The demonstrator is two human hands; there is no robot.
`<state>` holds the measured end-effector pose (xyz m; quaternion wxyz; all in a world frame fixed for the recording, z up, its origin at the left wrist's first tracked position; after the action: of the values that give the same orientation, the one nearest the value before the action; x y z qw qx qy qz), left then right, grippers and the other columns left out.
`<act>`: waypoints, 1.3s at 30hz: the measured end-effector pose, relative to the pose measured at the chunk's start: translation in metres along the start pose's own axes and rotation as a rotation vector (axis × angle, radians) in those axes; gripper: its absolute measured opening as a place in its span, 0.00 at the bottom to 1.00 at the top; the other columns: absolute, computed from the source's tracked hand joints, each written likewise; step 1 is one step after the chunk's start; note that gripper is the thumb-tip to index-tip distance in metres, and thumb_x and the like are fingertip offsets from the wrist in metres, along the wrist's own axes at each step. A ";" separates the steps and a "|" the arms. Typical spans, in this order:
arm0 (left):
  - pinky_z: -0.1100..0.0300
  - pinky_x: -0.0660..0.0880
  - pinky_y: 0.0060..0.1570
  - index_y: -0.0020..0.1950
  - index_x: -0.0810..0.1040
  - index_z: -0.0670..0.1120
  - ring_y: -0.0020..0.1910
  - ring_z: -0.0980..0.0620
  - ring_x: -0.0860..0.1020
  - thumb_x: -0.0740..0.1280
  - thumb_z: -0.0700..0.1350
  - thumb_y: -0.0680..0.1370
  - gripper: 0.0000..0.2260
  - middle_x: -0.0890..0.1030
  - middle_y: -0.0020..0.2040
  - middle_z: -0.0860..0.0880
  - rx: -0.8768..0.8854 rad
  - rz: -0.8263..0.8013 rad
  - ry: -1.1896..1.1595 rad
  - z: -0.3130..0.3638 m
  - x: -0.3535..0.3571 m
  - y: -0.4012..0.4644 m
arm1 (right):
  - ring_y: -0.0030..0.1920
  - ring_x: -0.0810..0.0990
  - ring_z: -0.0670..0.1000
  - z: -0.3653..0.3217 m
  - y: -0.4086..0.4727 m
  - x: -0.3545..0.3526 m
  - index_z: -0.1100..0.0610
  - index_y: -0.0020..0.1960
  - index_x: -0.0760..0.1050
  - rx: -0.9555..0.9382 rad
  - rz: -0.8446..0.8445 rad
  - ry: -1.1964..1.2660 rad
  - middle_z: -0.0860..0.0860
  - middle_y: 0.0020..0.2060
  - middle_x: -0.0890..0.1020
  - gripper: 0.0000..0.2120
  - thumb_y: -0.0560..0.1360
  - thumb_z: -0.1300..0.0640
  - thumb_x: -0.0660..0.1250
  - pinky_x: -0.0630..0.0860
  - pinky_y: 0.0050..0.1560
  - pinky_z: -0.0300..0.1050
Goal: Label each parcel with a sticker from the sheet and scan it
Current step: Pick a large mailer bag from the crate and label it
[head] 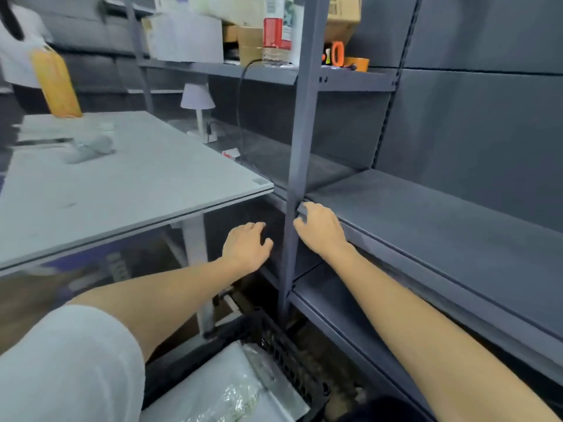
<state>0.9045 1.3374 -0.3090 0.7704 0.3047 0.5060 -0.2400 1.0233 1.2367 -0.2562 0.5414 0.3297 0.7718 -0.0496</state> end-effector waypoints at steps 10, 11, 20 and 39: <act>0.52 0.68 0.60 0.71 0.67 0.46 0.63 0.42 0.71 0.57 0.51 0.79 0.21 0.74 0.66 0.43 -0.284 -0.243 -0.084 -0.107 0.108 -0.080 | 0.65 0.72 0.59 0.018 -0.043 0.159 0.58 0.72 0.66 0.083 -0.319 0.072 0.57 0.67 0.73 0.23 0.78 0.55 0.59 0.71 0.58 0.49; 0.52 0.68 0.60 0.71 0.67 0.45 0.63 0.41 0.72 0.57 0.51 0.79 0.21 0.74 0.66 0.42 -0.306 -0.273 -0.086 -0.115 0.120 -0.090 | 0.65 0.72 0.59 0.023 -0.050 0.175 0.57 0.72 0.66 0.107 -0.355 0.058 0.57 0.67 0.73 0.23 0.78 0.55 0.59 0.71 0.57 0.49; 0.55 0.62 0.68 0.74 0.63 0.46 0.68 0.44 0.68 0.57 0.51 0.80 0.23 0.69 0.71 0.44 -0.447 -0.529 -0.170 -0.148 0.237 -0.181 | 0.66 0.70 0.58 0.068 -0.122 0.288 0.58 0.71 0.66 0.214 -0.653 -0.028 0.57 0.67 0.72 0.22 0.79 0.53 0.58 0.69 0.65 0.50; 0.53 0.68 0.55 0.57 0.73 0.38 0.57 0.41 0.73 0.61 0.38 0.77 0.10 0.75 0.56 0.40 -0.815 -0.366 -0.311 -0.200 0.285 -0.276 | 0.62 0.73 0.59 0.096 -0.191 0.375 0.61 0.67 0.69 0.321 -0.910 -0.046 0.59 0.62 0.75 0.19 0.78 0.55 0.60 0.70 0.61 0.48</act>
<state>0.6971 1.2688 -0.6961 0.8389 -0.1561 0.4829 -0.1967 0.9194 1.2169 -0.6752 0.4241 0.0368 0.8082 -0.4070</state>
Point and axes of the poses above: each hand's wrist, its own y-axis towards the middle knuckle, its own x-axis out of the palm, z = x × y, the point moved 4 cm from there along y, towards the middle knuckle
